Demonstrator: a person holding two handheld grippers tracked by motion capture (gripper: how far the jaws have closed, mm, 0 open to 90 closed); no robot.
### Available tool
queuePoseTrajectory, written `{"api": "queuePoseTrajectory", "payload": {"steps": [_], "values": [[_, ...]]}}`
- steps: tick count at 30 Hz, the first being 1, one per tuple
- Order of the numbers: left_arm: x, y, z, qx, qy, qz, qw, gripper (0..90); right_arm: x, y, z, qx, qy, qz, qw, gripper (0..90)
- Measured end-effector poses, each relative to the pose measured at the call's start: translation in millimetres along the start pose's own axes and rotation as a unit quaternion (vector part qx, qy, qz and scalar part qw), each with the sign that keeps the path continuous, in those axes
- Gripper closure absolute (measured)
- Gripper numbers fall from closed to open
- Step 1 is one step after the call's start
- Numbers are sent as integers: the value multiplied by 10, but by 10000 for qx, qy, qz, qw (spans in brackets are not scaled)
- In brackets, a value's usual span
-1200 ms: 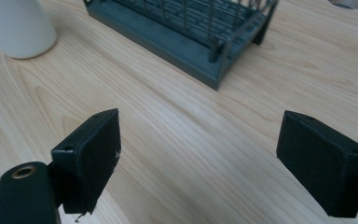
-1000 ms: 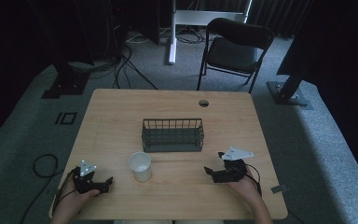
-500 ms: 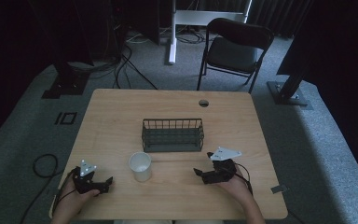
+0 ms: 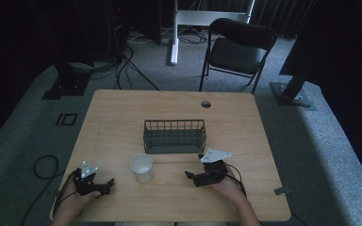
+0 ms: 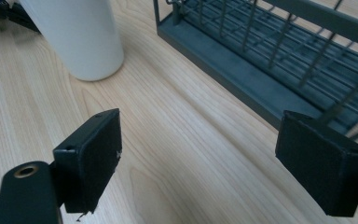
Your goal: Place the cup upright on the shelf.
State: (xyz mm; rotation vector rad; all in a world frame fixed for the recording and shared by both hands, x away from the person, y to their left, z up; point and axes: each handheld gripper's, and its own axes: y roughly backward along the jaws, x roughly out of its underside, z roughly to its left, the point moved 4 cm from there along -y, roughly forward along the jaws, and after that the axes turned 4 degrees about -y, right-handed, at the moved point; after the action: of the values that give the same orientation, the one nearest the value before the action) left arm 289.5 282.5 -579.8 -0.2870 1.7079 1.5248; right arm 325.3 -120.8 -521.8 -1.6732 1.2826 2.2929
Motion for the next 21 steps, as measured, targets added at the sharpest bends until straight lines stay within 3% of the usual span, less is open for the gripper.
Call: {"api": "queuePoseTrajectory", "payload": {"steps": [21], "values": [[0, 0, 1, 0, -3, 1, 10000, 12, -138, -323, 284, -353, 246, 65, 9991, 141]]}}
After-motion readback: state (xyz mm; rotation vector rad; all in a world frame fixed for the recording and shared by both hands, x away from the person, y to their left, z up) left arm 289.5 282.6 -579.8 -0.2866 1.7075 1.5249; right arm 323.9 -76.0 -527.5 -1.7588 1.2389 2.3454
